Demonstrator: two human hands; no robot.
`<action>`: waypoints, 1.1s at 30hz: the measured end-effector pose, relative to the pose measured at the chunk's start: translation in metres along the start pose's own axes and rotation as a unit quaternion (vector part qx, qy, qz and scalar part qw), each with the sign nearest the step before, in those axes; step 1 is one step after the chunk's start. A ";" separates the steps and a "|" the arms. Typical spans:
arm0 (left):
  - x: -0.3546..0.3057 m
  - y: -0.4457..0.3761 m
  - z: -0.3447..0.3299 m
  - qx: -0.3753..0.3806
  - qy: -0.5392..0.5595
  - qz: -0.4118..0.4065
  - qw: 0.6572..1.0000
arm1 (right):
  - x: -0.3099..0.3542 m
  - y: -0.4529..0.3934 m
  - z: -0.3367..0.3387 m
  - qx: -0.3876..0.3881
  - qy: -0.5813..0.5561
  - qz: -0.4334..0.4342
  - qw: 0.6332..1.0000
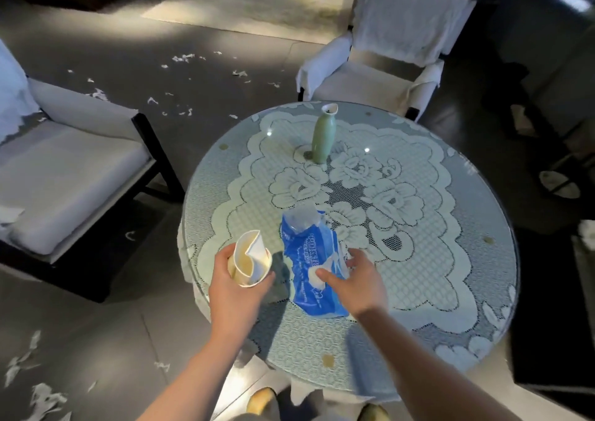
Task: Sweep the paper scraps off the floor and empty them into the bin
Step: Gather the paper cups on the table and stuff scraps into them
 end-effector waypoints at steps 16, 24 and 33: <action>-0.037 0.003 -0.087 0.194 0.003 -0.057 0.979 | -0.068 0.045 0.061 -0.189 -0.191 -0.100 0.958; -0.091 0.091 -0.209 0.368 -0.025 -0.141 0.919 | -0.173 0.152 0.145 -0.371 -0.249 -0.151 0.882; -0.096 0.311 -0.322 0.566 -0.041 -0.204 0.798 | -0.327 0.367 0.183 -0.496 -0.259 -0.270 0.784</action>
Point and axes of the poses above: each hand's wrist, its own y-axis away from the middle knuckle, its own z-axis out of the back of the hand, x = y × z, the point moved 8 cm from there along -y, towards the middle knuckle, and after that the axes turned 6 degrees about x, right-handed, at the moved point
